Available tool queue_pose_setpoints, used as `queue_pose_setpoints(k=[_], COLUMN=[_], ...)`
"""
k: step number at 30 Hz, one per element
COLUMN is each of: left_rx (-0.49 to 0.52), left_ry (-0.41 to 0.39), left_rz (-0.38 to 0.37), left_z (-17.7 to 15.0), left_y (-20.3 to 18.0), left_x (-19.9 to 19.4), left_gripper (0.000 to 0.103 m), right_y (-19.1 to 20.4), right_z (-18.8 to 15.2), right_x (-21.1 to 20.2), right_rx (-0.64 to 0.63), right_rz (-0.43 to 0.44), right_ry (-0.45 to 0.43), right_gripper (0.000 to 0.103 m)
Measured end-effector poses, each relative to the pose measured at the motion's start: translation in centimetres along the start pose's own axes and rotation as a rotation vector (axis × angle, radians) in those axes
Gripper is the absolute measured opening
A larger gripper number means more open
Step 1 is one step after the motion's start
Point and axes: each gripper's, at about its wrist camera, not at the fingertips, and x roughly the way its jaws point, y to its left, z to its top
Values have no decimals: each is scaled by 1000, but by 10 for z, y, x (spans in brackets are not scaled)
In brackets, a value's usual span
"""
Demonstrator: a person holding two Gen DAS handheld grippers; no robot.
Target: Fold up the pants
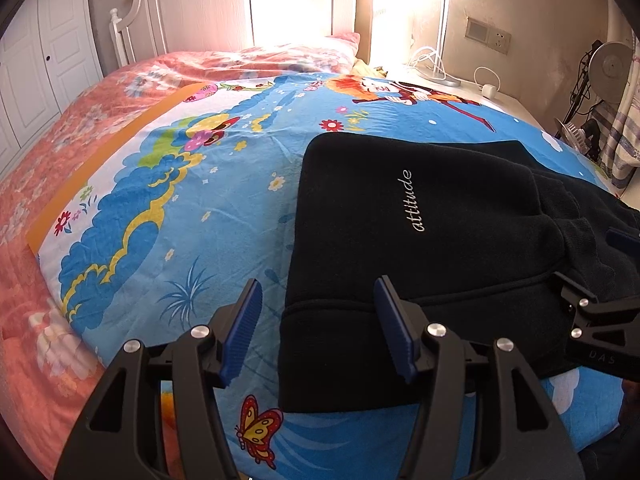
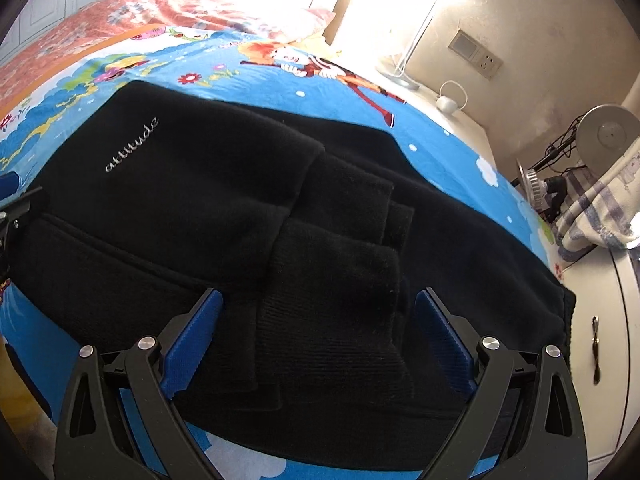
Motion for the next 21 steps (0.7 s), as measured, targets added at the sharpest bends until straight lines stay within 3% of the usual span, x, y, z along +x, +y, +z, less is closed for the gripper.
queue_pose_setpoints(k=[8,11,14,17,18,21], left_rx=[-4,-38,-3,59,54,-8], left_ry=[-4,-54,-84,52,70,73], left_rz=[-3,-96,-167,-179,-153,-196], left_z=[0,5,18,27,31,60], left_y=[0,8,6,3,7,22], left_x=[-1,-12,-14,32,43,50], left_gripper=[59,58,58,51,51,44], right_y=[4,4,4,3,2,-5], right_z=[-3,-4,-5,-7,-7,-10], right_x=[0,0,0,-1,-1,2], right_rx=[-1,9,18,27,31,66], right_rz=[-19,-15,-19,-13,-4,40], right_ry=[-22,-23,-31,-36,-37,-33], right_gripper=[93,94,94,94,94,94])
